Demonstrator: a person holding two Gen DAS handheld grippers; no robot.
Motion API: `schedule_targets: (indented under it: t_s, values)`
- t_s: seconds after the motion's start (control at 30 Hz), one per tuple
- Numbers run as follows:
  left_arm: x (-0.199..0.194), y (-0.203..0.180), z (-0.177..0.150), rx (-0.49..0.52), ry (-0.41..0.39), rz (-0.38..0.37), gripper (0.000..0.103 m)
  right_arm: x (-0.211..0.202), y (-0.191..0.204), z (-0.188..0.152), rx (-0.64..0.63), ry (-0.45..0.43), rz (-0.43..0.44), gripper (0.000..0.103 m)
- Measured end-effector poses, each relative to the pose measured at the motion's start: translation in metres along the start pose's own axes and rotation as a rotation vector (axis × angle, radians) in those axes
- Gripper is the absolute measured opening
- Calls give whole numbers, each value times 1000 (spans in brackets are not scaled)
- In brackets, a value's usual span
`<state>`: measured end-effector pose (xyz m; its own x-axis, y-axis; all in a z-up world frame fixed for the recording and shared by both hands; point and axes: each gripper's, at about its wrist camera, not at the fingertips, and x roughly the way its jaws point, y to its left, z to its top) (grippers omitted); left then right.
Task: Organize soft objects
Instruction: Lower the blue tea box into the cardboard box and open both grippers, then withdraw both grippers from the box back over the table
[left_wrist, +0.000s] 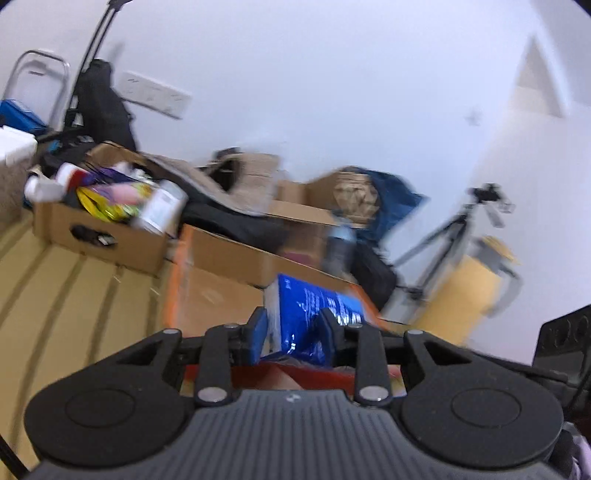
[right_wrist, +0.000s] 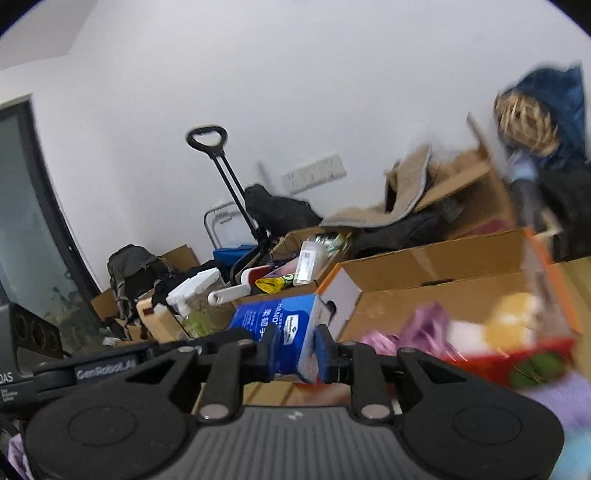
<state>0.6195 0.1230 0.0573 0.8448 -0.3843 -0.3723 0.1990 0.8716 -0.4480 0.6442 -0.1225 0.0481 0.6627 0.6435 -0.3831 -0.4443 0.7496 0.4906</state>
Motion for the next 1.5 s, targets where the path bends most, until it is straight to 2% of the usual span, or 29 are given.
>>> schedule_targets:
  t_s: [0.1,0.2,0.23,0.37,0.43,0.5,0.53,0.7,0.83,0.9,1.0,1.03,1.07,1.13,1.2,1.23,1.3,1.37,1.5]
  values:
    - [44,24,22,-36,47,77,30,58,-31,15,151,99,27,21]
    - [80,35,20,-22,137,144,30,98,-55,10,227,183,-14,21]
    - [90,33,15,11,172,164,30,106,-59,6,236,202,-35,21]
    - [98,30,-6,96,206,196,31,119,-56,-1,152,255,-99,23]
    - [93,28,-7,99,202,207,31,117,-53,2,111,278,-111,24]
    - [82,25,-3,101,177,213,37,107,-46,8,59,270,-121,34]
    - [76,22,1,110,173,218,39,98,-42,11,32,255,-133,44]
    - [36,8,17,146,119,232,47,40,-19,35,-50,149,-118,45]
    - [0,-14,19,202,76,238,56,-19,0,45,-140,53,-137,58]
    - [-26,-27,10,235,35,230,64,-54,9,40,-181,3,-140,62]
    - [-72,-43,-20,249,-54,205,76,-111,14,13,-233,-96,-138,83]
    - [-85,-48,-33,244,-91,209,79,-127,14,2,-247,-128,-138,94]
    - [-100,-53,-49,237,-134,234,86,-144,12,-13,-263,-163,-144,101]
    - [-122,-64,-82,247,-194,288,92,-171,9,-51,-292,-228,-198,103]
    - [-141,-73,-117,262,-226,310,101,-190,7,-89,-341,-242,-285,103]
    - [-148,-76,-133,269,-234,306,102,-196,6,-106,-367,-234,-319,103]
    - [-159,-82,-165,272,-219,304,102,-209,2,-142,-401,-223,-381,103]
    - [-166,-84,-190,248,-187,299,102,-219,-4,-170,-383,-211,-416,103]
    - [-165,-84,-217,202,-110,298,102,-231,-21,-200,-302,-204,-483,103]
